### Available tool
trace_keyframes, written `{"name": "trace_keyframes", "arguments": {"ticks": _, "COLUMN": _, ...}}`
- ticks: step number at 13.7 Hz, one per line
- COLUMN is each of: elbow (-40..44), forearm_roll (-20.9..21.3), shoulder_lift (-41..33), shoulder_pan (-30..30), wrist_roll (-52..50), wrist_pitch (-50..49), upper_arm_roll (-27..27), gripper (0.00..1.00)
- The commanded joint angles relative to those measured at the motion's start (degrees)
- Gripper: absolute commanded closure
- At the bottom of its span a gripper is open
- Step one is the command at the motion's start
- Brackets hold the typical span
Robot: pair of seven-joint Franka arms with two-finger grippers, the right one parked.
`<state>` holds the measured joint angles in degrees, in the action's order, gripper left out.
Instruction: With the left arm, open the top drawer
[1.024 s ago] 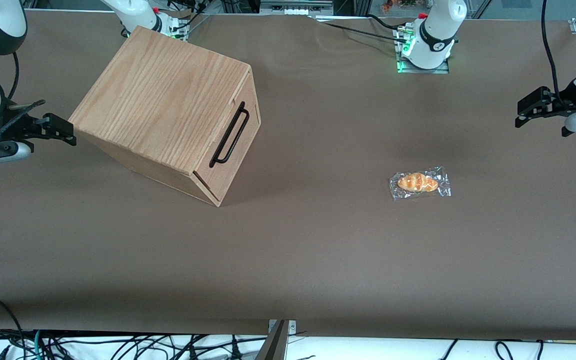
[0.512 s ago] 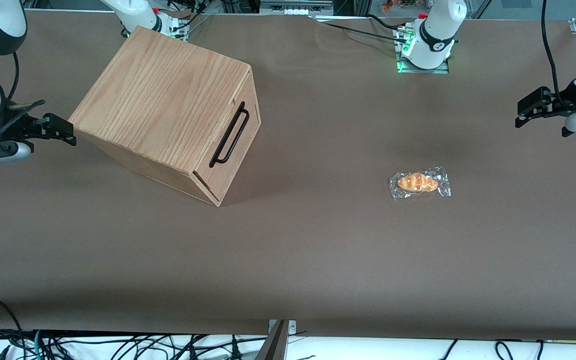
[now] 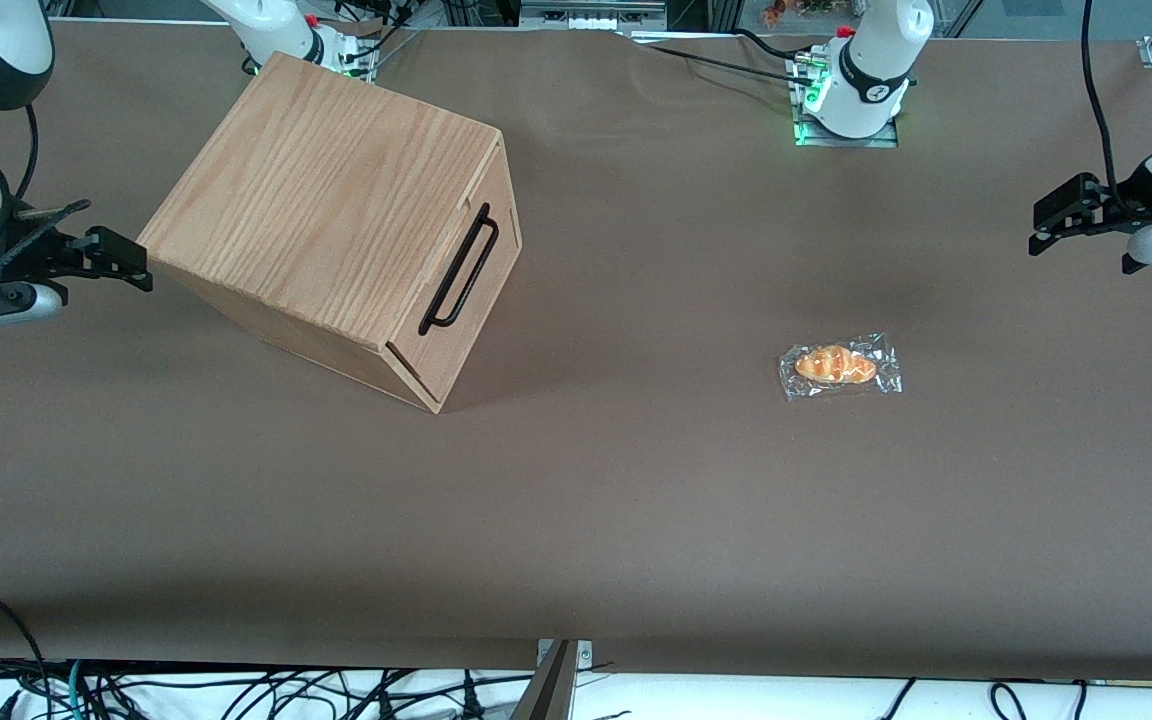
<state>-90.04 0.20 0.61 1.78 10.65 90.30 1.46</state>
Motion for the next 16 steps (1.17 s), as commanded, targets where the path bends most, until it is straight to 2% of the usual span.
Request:
{"name": "trace_keyframes", "arguments": {"ticks": 1, "elbow": -0.2, "forearm_roll": -0.2, "shoulder_lift": -0.3, "shoulder_pan": 0.2, "wrist_roll": 1.0, "wrist_pitch": 0.0, "upper_arm_roll": 0.1, "gripper": 0.00}}
{"name": "trace_keyframes", "arguments": {"ticks": 16, "elbow": -0.3, "forearm_roll": -0.6, "shoulder_lift": 1.2, "shoulder_pan": 0.3, "wrist_roll": 0.2, "wrist_pitch": 0.0, "upper_arm_roll": -0.6, "gripper": 0.00}}
